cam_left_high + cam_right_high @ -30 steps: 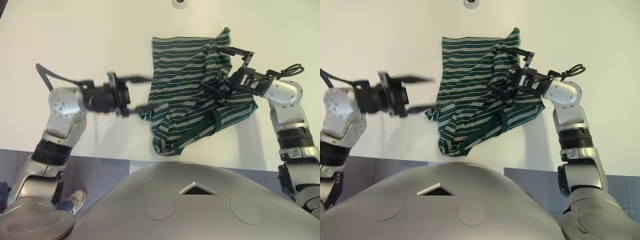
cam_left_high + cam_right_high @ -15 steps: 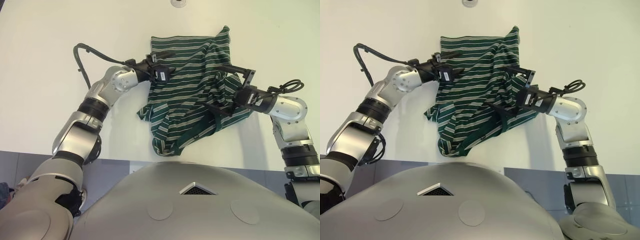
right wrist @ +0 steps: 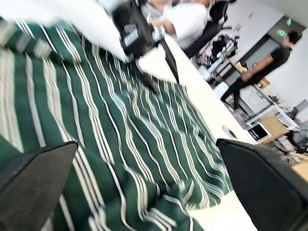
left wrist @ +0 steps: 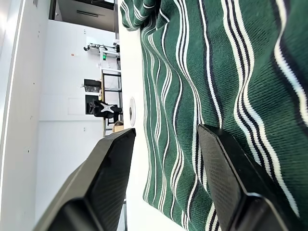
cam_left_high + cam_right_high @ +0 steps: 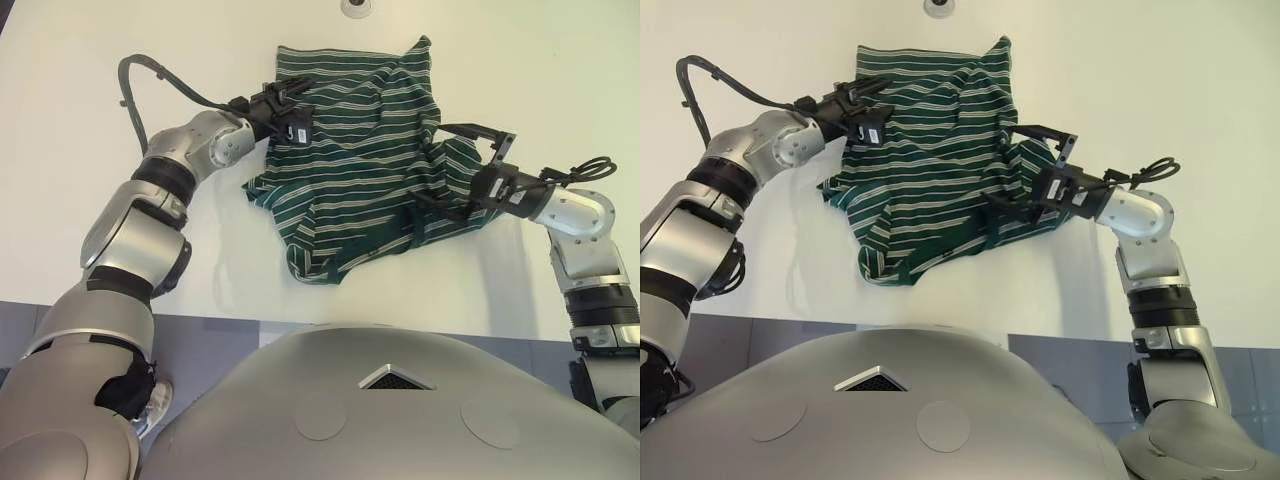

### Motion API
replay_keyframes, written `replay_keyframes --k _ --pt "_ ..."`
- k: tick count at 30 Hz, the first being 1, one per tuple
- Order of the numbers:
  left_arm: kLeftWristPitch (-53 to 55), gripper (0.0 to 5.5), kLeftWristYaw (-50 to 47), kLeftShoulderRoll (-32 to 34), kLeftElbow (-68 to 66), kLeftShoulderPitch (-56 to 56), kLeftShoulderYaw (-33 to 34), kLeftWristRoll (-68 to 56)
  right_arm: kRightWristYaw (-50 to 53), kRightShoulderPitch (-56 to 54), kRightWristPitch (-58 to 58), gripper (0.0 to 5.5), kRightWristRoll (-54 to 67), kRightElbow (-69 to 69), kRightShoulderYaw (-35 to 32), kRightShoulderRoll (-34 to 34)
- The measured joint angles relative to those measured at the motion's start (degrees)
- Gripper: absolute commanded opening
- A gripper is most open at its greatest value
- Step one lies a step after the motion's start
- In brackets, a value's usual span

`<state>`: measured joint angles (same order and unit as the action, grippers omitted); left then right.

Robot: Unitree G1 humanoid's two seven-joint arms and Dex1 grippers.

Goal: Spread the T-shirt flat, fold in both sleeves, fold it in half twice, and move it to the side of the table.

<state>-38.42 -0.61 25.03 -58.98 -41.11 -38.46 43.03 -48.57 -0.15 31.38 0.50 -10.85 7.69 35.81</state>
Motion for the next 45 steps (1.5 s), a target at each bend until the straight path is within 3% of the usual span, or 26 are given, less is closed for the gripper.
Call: replay_keyframes --k 13,20,32,41,45 --pt "0.3 2.39 -2.3 -1.1 -1.2 -0.3 -1.0 0.3 10.5 -4.9 1.0 5.39 -10.5 -5.8 -1.3 1.8" --pt "0.5 2.39 -2.6 -1.7 -1.7 -0.5 -1.3 0.3 -1.7 7.3 3.4 5.39 -0.4 2.8 1.0 10.1" --pt "0.6 2.39 -2.6 -1.5 -2.0 -0.5 -1.3 0.3 -10.8 19.6 3.4 5.39 8.0 13.4 2.6 17.8" --pt "0.5 2.39 -3.2 -1.4 -2.6 -0.5 -1.3 0.3 -19.2 23.9 1.5 5.39 22.9 21.2 1.7 20.3" --pt "0.5 2.39 -3.7 -1.1 -2.8 -0.4 -1.2 0.3 -23.9 25.1 1.2 5.39 21.2 21.9 6.2 20.2"
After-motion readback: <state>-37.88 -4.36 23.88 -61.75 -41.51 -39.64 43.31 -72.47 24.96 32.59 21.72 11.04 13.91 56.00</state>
